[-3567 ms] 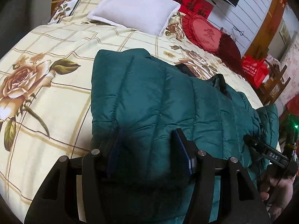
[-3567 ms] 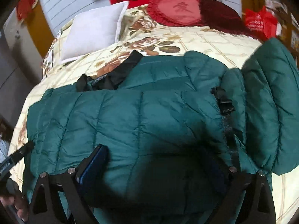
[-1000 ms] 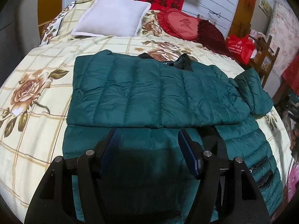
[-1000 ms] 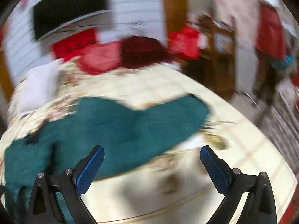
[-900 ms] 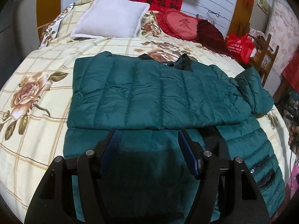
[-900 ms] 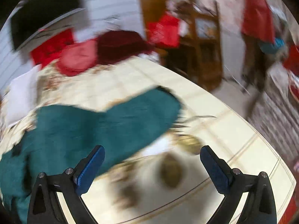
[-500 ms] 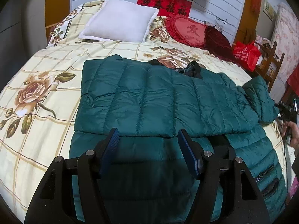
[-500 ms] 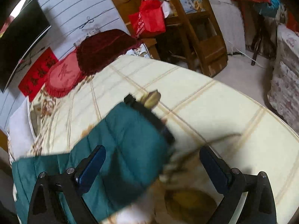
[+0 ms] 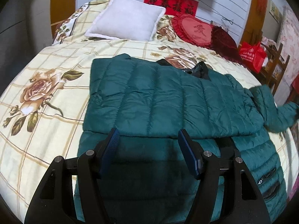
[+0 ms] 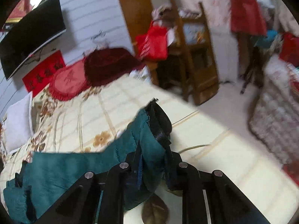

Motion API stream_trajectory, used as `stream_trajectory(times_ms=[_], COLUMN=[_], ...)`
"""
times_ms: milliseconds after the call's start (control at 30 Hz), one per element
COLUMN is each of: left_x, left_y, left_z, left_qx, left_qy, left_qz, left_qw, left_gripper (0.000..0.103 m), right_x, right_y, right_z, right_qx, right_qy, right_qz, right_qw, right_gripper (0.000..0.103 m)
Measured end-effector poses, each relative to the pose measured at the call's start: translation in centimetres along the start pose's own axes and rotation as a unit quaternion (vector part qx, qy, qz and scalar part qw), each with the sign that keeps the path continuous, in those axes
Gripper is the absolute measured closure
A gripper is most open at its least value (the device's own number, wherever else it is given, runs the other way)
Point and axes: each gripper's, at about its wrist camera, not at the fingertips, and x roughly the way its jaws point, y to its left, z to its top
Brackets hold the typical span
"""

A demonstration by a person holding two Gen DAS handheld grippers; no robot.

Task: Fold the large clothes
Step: 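Grasp the sleeve nearest the right tool and lift it, then fold the held sleeve over the jacket body with the right tool while the left tool grasps the jacket side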

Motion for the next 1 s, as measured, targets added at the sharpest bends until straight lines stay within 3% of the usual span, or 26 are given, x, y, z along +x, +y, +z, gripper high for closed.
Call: stream_trajectory(times_ms=[200,300,400,533,700,833,900,1000], left_x=[-0.2,-0.4,-0.4,-0.2,0.7,1.6,1.9,2.3], left_y=[0.9,1.3,1.8,2.4,1.9,0.5,-0.3,-1.7], left_z=[0.5,0.7,1.0,1.4,1.9,2.4,2.6,2.4], left_qx=[-0.014,-0.015,-0.016,-0.023,-0.014,-0.008,-0.005,0.007], left_qy=[0.005,-0.003,-0.006,-0.002,0.01,0.021,0.025,0.031], left_qz=[-0.003,0.01,0.02,0.017,0.005,-0.042,-0.072,-0.094], left_qw=[0.9999,0.9998,0.9997,0.9996,0.9998,0.9989,0.9971,0.9951], left_gripper=[0.038,0.038,0.038,0.038,0.038,0.038,0.038,0.038], right_x=[-10.7,-14.3,-16.4,-16.6,-14.1,-11.5,-10.6,-10.9], right_y=[1.4,5.0,10.4,19.3,28.5,32.7,34.6,35.9], right_z=[1.4,0.4,-2.0,-7.7,-16.8,-22.2,-23.9,-24.7], right_qx=[0.0,-0.01,-0.025,-0.045,-0.098,-0.123,-0.139,-0.167], right_qy=[-0.059,-0.08,-0.086,-0.065,-0.024,0.024,0.059,0.059], right_qz=[-0.022,0.012,0.082,0.195,0.277,0.325,0.36,0.367], right_qw=[0.998,0.997,0.993,0.978,0.955,0.937,0.921,0.913], right_gripper=[0.086,0.086,0.086,0.086,0.086,0.086,0.086,0.086])
